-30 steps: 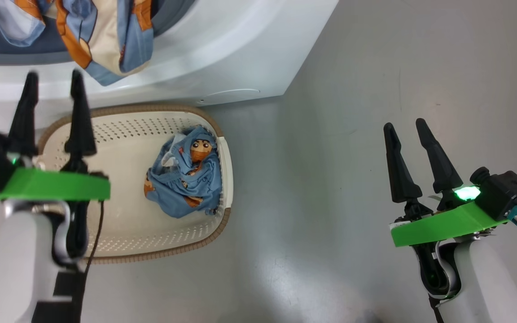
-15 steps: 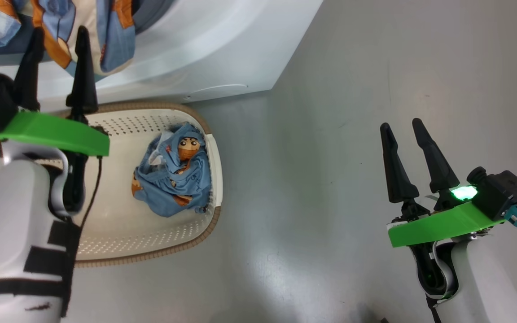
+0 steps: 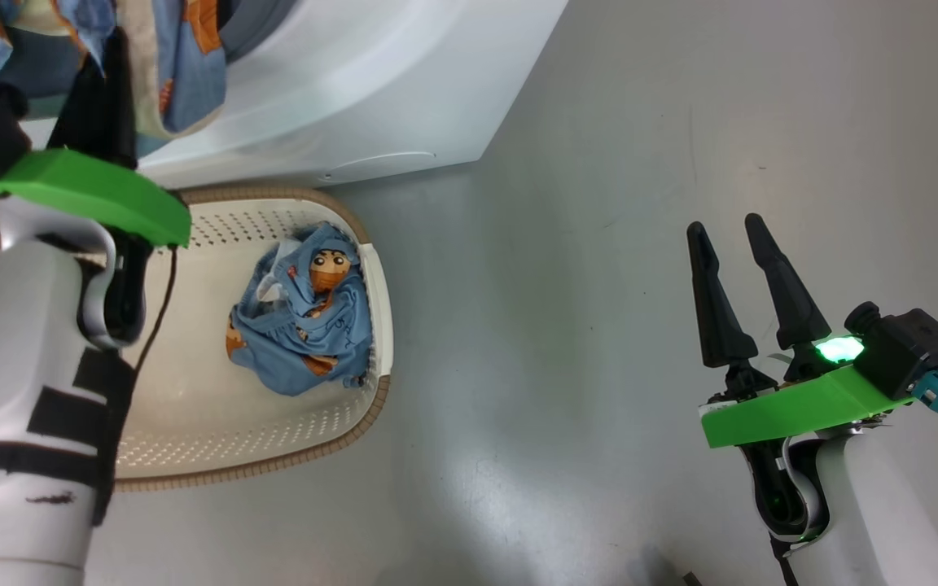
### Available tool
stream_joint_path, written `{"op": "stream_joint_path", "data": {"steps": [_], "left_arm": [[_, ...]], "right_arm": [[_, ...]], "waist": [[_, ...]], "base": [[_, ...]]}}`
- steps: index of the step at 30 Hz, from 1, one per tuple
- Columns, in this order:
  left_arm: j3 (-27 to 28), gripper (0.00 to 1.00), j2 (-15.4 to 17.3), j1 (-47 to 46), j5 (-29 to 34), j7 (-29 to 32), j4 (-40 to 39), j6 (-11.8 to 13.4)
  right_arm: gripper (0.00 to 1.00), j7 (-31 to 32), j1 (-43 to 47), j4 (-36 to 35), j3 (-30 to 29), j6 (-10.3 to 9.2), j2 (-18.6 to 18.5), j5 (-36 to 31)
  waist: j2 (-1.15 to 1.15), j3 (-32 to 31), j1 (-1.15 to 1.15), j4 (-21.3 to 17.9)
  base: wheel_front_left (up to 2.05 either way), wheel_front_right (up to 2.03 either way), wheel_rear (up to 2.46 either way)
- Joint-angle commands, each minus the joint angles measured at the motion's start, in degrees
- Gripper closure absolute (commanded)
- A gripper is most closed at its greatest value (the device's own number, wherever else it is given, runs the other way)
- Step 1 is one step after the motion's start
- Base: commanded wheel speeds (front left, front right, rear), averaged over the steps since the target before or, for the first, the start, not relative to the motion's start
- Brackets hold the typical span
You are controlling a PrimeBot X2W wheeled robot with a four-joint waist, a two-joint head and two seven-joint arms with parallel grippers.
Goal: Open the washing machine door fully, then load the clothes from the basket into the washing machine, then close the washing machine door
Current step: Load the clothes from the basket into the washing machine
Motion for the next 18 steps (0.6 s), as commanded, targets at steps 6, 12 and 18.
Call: {"op": "stream_joint_path", "data": {"steps": [6, 12, 18], "left_arm": [[0.1, 1.0, 4.94, -5.3, -3.0, -0.29, 4.09, -0.14], [1.48, 1.0, 6.88, -9.74, -4.14, -0.29, 9.37, -0.14], [1.82, 1.0, 8.71, -15.86, -3.04, -0.29, 14.81, -0.14]], "right_arm": [[0.0, -0.27, 0.43, -1.43, 1.36, 0.09, 0.42, 0.96], [0.0, -0.27, 0.63, -1.38, 1.52, 0.09, 0.42, 1.26], [0.0, -0.27, 0.67, -1.32, 2.36, 0.09, 0.43, 1.61]], "waist": [[0.0, -0.05, 0.0, -0.25], [0.0, -0.17, 0.0, -0.53], [0.0, -0.04, 0.0, -1.15]], "base": [[0.0, 0.0, 0.0], [0.0, 0.0, 0.0], [0.0, 0.0, 0.0]]}}
